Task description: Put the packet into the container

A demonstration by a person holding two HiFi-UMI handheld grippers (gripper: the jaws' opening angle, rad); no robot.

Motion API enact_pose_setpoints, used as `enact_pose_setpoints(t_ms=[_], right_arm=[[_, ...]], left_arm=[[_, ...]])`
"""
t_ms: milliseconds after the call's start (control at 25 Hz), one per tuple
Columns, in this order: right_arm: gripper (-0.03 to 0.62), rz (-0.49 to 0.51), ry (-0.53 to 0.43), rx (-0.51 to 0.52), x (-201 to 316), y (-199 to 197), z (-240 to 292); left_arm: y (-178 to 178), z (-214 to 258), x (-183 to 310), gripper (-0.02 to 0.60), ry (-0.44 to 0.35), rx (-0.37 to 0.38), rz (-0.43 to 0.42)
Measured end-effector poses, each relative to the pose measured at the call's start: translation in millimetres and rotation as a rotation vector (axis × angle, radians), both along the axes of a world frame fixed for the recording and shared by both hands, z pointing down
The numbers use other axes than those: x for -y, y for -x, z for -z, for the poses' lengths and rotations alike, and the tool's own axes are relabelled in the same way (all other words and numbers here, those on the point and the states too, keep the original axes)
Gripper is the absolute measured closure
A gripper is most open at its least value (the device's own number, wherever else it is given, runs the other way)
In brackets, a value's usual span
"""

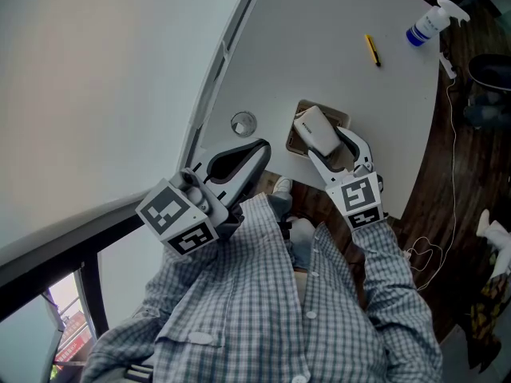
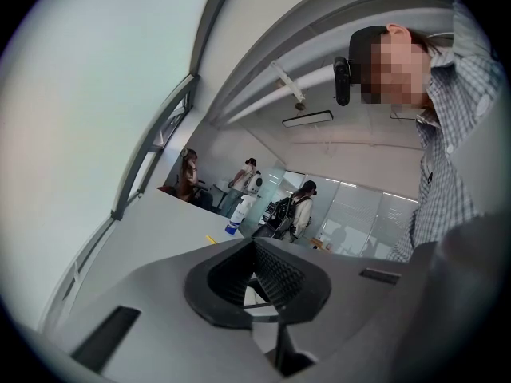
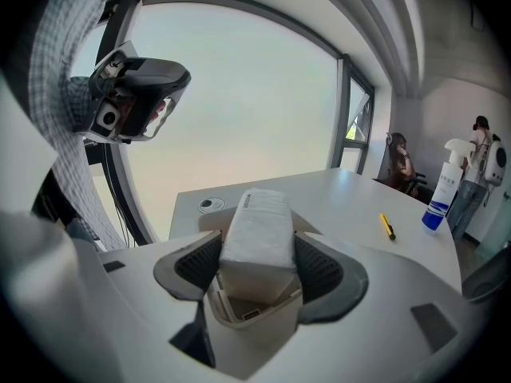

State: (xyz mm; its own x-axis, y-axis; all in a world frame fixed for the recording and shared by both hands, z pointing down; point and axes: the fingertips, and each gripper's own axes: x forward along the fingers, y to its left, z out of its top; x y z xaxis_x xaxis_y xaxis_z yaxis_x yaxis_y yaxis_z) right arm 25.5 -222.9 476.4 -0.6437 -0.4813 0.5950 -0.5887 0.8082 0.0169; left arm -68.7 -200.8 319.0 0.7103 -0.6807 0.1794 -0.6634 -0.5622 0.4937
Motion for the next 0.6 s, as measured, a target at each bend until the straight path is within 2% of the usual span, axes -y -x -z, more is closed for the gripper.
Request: enact_pose_setpoints(t_ms=[320,600], right_arm=[[0.321,-0.033,-0.034,0.024,-1.3,-3.0,17.5],[0.322,-0.105,-0.107,0.120,-1.6,-12.1,56.4]], left_arm=[[-2.0,0.6,-1.3,0.574,-0.012,-0.004,-0.017],[-4.6,6.2,-2.0,0.574,-0.033,0.010,-0.034]])
